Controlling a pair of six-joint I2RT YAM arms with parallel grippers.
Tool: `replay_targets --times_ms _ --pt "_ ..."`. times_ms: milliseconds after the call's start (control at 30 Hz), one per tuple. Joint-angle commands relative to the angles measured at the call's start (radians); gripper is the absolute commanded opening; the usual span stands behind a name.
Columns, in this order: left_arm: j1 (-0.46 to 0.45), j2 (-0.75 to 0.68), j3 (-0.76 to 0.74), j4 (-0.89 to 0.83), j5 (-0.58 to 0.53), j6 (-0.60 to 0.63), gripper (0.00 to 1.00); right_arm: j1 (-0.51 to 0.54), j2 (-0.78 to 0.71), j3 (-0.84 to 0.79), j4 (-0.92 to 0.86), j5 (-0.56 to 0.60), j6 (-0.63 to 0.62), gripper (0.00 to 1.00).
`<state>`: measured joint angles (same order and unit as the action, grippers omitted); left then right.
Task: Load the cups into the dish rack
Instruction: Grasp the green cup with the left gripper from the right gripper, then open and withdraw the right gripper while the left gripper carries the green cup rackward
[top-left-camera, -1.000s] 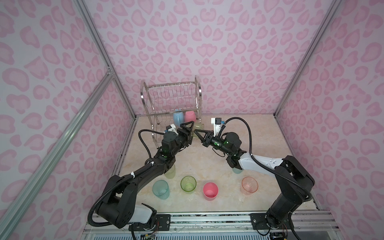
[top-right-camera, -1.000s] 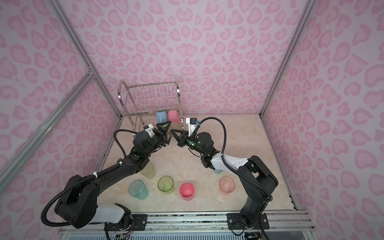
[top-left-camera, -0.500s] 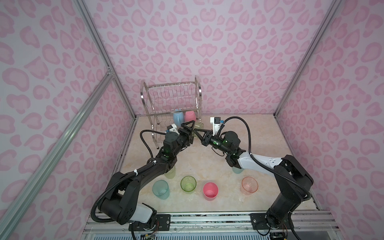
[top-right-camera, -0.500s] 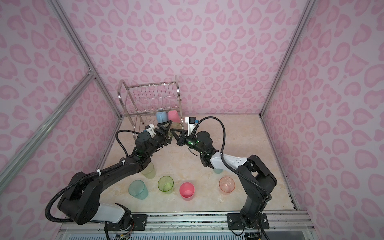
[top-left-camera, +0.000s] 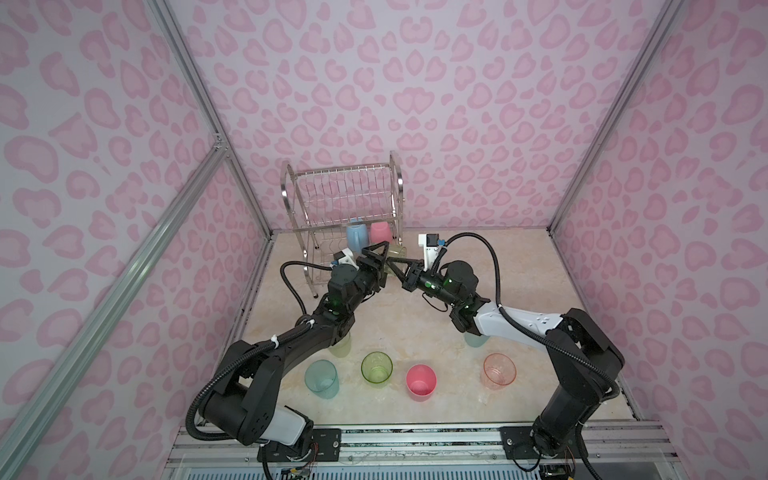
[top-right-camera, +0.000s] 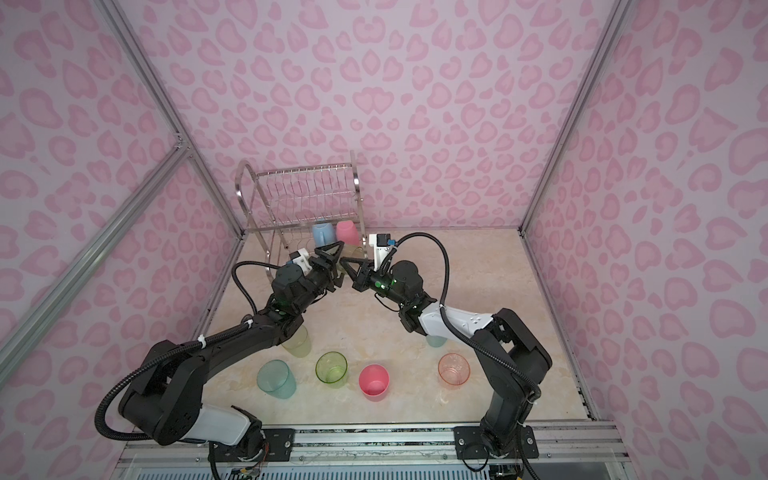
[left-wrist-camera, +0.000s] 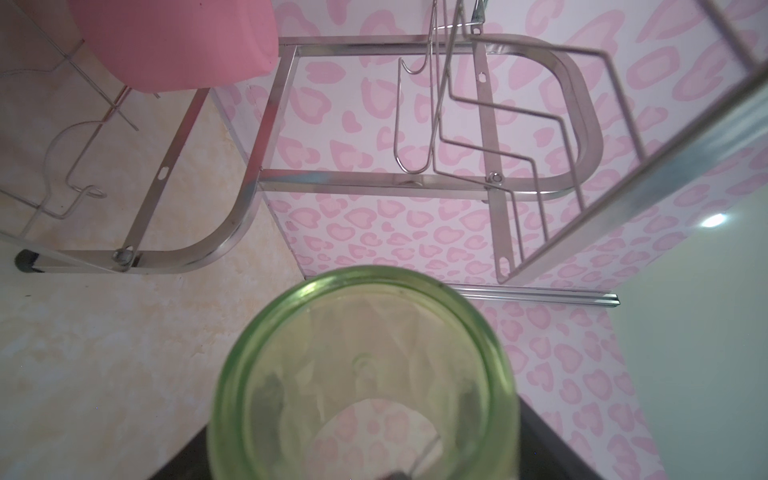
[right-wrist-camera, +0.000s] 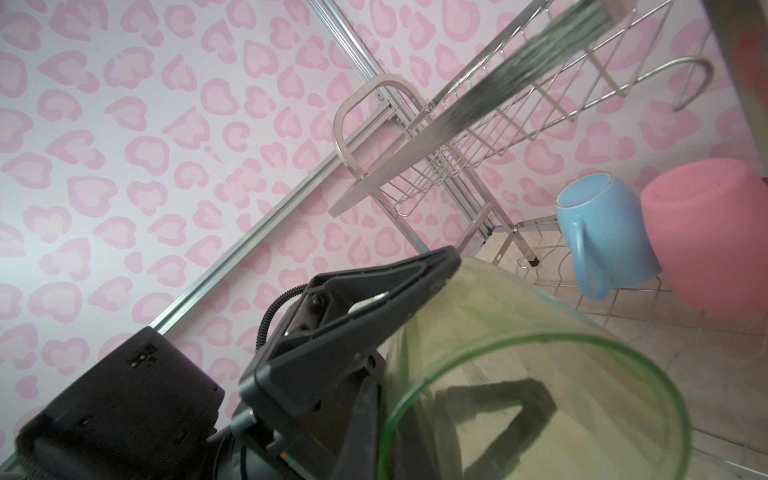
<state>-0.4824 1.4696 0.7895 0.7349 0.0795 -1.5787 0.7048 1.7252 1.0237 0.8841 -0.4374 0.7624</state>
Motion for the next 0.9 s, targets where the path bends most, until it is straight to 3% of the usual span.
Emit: replay_targets --times_ms 0,167,267,600,867 --pt "-0.002 -0.009 -0.008 0.019 -0.002 0.064 0.69 0.004 -0.016 -0.006 -0.029 -0.026 -0.057 0.17" --pt "0.000 -0.042 -0.017 -0.024 -0.048 0.173 0.67 -0.006 -0.047 -0.021 -0.087 -0.013 -0.097 0.43" --pt "-0.001 -0.076 -0.025 -0.071 -0.091 0.296 0.67 -0.017 -0.086 -0.050 -0.150 -0.001 -0.148 0.51" --pt "-0.001 -0.164 -0.040 -0.331 -0.355 0.792 0.67 -0.082 -0.265 -0.185 -0.268 0.095 -0.300 0.58" --pt "-0.001 -0.137 -0.064 -0.325 -0.661 1.151 0.67 -0.114 -0.347 -0.243 -0.283 0.131 -0.345 0.59"
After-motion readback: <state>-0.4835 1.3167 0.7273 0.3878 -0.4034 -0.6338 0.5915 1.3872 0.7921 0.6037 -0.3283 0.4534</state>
